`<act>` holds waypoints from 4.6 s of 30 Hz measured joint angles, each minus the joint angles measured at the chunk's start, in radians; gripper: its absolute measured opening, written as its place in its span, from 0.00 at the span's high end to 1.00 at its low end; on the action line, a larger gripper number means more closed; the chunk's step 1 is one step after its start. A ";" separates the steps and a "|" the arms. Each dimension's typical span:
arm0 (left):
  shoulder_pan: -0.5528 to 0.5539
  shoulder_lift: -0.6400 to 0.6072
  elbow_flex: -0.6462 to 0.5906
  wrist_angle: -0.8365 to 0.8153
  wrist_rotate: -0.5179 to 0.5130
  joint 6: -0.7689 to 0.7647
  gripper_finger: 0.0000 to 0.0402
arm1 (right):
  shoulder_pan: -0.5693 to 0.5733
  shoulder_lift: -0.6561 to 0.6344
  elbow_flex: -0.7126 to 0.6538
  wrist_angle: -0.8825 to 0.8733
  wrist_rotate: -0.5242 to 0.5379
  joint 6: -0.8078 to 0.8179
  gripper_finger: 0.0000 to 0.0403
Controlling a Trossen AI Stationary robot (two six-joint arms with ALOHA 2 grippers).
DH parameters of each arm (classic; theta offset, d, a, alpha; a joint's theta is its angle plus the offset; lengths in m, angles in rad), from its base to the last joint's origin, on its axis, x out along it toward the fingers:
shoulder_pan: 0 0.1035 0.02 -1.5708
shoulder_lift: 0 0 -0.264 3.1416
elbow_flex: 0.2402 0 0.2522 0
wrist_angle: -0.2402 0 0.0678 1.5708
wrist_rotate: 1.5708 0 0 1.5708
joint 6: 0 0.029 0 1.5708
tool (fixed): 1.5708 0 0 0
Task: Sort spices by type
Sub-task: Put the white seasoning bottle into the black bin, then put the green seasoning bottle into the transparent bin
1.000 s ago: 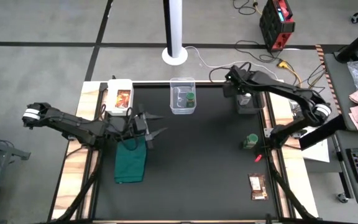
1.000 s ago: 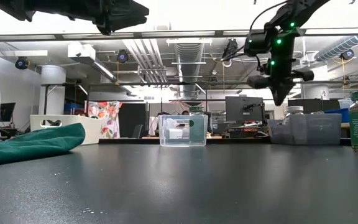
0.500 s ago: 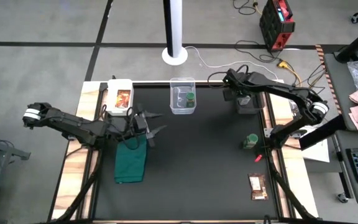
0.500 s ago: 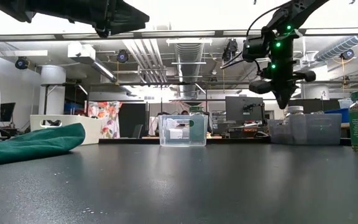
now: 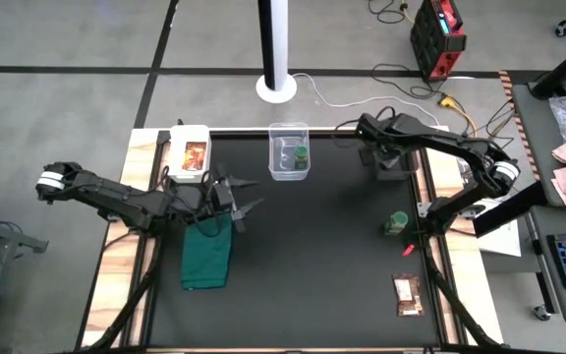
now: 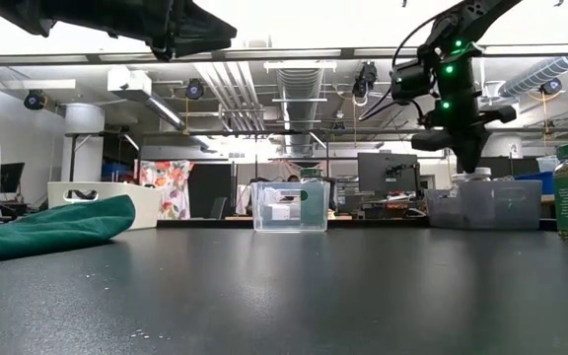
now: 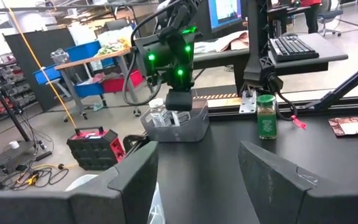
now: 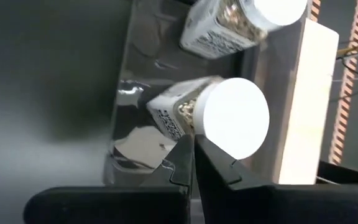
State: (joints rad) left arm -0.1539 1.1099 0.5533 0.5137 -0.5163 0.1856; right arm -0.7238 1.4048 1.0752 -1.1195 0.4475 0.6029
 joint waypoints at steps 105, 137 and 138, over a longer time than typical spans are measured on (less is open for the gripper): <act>0.000 -0.001 0.000 -0.107 0.003 -0.085 0.49 | 0.850 -0.272 -0.072 -0.446 -0.423 0.833 0.37; 0.000 -0.001 0.000 -0.125 0.003 -0.086 0.49 | 0.798 -0.278 -0.098 -0.387 -0.400 0.796 0.16; 0.000 -0.001 0.000 -0.126 0.003 -0.086 0.49 | 0.797 -0.278 -0.104 -0.378 -0.396 0.802 0.17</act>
State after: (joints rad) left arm -0.1535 1.1091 0.5529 0.3878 -0.5133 0.0998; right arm 0.0728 1.1263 0.9710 -1.4978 0.0511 1.4050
